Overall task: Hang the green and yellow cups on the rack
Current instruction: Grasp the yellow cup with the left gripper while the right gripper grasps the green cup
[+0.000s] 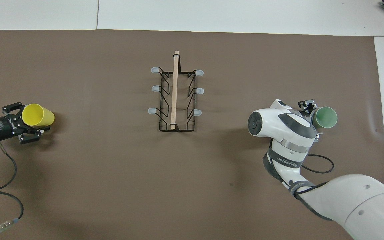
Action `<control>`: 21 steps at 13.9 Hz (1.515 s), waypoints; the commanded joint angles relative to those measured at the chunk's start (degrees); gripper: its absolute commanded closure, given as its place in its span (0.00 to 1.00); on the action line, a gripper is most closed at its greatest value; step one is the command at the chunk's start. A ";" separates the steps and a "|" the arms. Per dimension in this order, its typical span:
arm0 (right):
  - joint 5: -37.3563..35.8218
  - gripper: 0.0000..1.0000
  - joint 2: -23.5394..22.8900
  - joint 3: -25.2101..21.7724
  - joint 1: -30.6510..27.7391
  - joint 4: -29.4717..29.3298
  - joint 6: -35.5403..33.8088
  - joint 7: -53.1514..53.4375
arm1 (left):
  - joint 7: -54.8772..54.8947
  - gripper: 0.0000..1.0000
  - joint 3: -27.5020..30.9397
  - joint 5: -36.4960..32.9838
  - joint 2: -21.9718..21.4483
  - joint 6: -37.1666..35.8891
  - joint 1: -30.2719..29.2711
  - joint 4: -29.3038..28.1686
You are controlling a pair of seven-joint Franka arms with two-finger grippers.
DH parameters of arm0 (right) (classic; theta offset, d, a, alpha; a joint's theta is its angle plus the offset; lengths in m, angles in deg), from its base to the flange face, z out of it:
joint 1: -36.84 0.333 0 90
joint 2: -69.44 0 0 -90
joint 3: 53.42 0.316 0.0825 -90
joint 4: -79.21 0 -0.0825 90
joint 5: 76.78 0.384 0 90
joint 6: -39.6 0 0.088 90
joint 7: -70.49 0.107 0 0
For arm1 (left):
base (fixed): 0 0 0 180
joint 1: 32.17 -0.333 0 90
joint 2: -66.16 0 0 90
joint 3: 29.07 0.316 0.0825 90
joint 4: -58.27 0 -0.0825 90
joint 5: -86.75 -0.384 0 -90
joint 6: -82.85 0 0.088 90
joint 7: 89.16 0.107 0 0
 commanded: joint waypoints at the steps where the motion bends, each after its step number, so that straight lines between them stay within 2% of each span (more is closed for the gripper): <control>1: -2.98 0.00 1.01 0.59 -1.76 1.37 0.86 1.71 | -0.08 0.00 -0.01 1.61 -1.90 1.12 0.44 -1.90; 3: -2.99 0.00 1.01 0.68 -2.20 1.46 1.20 1.97 | 0.01 0.00 -0.09 1.61 -1.99 0.94 0.44 -1.81; 4: -2.99 0.00 1.01 0.68 -2.20 1.46 1.21 2.24 | 0.09 0.03 -0.18 1.61 -1.90 1.11 0.44 -1.73; 5: -2.99 0.00 1.01 0.68 -2.20 1.46 1.21 2.24 | 0.01 0.11 -0.44 1.61 -1.90 1.37 0.44 -1.64; 6: -2.99 0.00 1.01 0.68 -2.20 1.46 1.21 2.24 | 0.09 0.52 -0.36 1.61 -1.81 1.03 0.44 -1.38; 7: -2.99 0.00 1.01 0.68 -2.29 1.46 1.38 2.24 | 0.27 0.67 -0.45 1.61 -1.90 1.02 0.01 -1.37; 8: -2.99 0.00 1.01 0.68 -2.29 1.55 1.73 2.24 | 0.27 0.89 -0.53 1.61 -1.90 0.68 -0.08 -0.94; 9: -2.99 0.00 1.01 0.68 -2.37 1.81 2.00 2.24 | 0.27 1.00 -0.53 1.61 -1.90 0.67 -0.08 -0.24; 10: -2.99 0.13 1.01 0.68 -2.37 2.16 2.26 2.33 | 0.27 1.00 -0.45 1.61 -1.90 0.41 -0.08 0.55; 11: -3.07 0.31 1.10 0.68 -2.37 2.42 2.44 2.33 | 0.18 1.00 -0.45 1.44 -1.90 -0.46 -0.08 2.30; 14: -2.99 0.44 1.10 0.68 -2.46 2.51 2.35 2.77 | -0.26 1.00 -0.36 0.65 -2.77 -1.35 -0.26 5.39; 16: -3.07 0.61 1.10 0.68 -2.29 2.51 1.82 2.77 | -0.26 1.00 -1.14 -1.27 -4.17 -1.35 -0.43 7.14; 17: -3.07 0.64 1.10 0.68 -2.29 2.43 1.82 2.77 | -0.26 1.00 -2.19 -4.33 -5.40 -1.26 -0.52 8.20; 21: -2.99 0.64 1.01 0.76 -1.76 0.94 0.42 2.33 | -2.45 1.00 -6.25 -11.91 -8.05 -0.30 -2.11 10.67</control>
